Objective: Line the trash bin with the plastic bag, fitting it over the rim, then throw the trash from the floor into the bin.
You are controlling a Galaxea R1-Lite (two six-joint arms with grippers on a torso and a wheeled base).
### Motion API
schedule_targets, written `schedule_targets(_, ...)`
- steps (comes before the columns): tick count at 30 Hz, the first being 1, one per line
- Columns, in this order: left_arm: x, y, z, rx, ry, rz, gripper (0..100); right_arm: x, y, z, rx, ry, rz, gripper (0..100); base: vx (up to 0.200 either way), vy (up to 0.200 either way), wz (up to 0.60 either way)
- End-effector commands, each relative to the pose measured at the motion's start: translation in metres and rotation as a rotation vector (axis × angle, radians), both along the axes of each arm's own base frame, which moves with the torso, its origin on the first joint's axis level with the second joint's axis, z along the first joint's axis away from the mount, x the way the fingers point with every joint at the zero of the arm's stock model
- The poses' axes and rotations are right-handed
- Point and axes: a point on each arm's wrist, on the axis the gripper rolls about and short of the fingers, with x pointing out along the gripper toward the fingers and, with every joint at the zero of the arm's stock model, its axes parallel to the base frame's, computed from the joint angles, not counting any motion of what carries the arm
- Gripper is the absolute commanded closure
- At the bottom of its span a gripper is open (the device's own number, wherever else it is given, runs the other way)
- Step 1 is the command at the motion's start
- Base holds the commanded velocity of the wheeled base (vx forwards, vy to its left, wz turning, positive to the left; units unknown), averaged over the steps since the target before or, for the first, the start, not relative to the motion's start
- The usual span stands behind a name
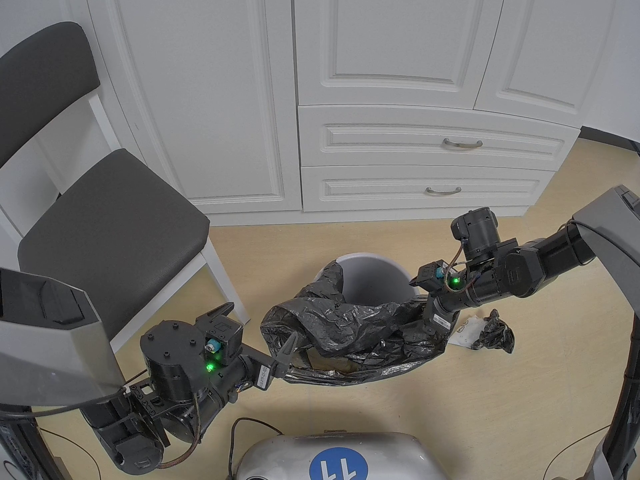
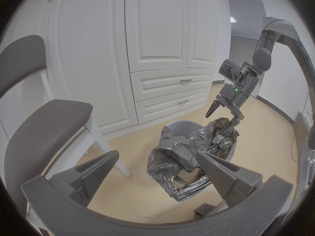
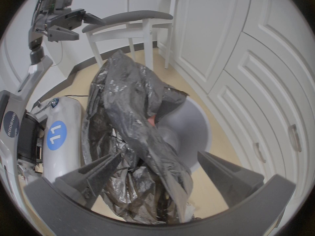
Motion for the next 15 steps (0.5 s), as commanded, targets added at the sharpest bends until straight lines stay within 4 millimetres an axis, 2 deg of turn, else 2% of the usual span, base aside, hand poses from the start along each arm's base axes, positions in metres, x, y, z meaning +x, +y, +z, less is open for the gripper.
schedule_targets(1, 0.002, -0.001, -0.006, 0.013, 0.015, 0.002, 0, 0.004, 0.001, -0.004, 0.004, 0.006, -0.001, 100, 0.0, 0.0, 0.0)
schedule_targets(15, 0.005, -0.003, -0.006, 0.008, 0.011, 0.004, 0, 0.026, 0.0, 0.023, 0.095, -0.063, -0.08, 100, 0.0, 0.0, 0.0)
